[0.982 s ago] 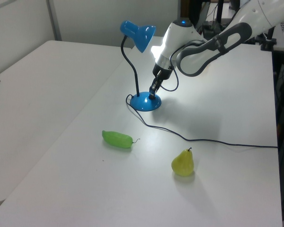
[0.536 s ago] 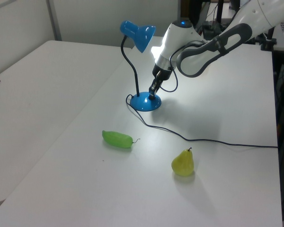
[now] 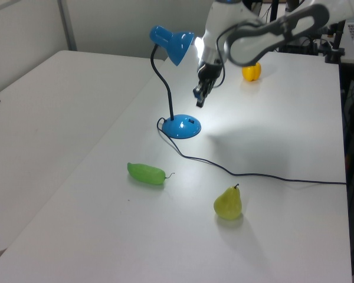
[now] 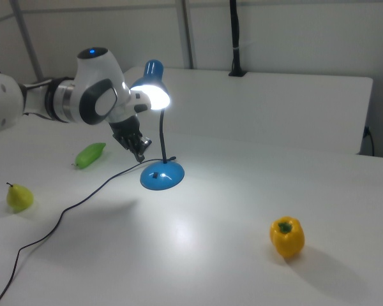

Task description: Turn on desk lamp

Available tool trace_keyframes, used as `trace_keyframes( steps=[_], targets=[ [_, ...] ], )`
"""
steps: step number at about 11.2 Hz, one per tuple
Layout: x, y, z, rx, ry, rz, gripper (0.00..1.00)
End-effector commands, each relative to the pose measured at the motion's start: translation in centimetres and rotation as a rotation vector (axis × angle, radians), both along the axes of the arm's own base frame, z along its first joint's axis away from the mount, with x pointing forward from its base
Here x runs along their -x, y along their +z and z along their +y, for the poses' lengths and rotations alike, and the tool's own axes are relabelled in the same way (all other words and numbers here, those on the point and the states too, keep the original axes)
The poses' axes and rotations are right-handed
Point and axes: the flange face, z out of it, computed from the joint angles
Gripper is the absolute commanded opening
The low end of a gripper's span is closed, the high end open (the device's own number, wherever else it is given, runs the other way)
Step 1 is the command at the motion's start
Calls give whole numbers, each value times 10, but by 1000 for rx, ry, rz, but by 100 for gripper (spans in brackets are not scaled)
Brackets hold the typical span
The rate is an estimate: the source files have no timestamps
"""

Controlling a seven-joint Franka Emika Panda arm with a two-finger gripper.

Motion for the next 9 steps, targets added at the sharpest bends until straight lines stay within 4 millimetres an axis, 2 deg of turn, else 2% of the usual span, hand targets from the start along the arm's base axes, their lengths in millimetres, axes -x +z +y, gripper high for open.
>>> trace_keyframes(
  steps=[1,2,3,4,5,7,8,9],
  targets=[
    [32,53,-24,4,-61,101,0],
    [36,65,-28,5,-73,141,3],
    [40,72,-29,8,-80,179,19],
    [47,80,-32,9,-84,200,64],
    [54,87,-33,8,-101,215,100],
    [57,91,-33,-4,-221,226,100],
    [58,94,-35,-5,-228,226,100],
    [63,102,-54,0,-236,233,100]
  ],
)
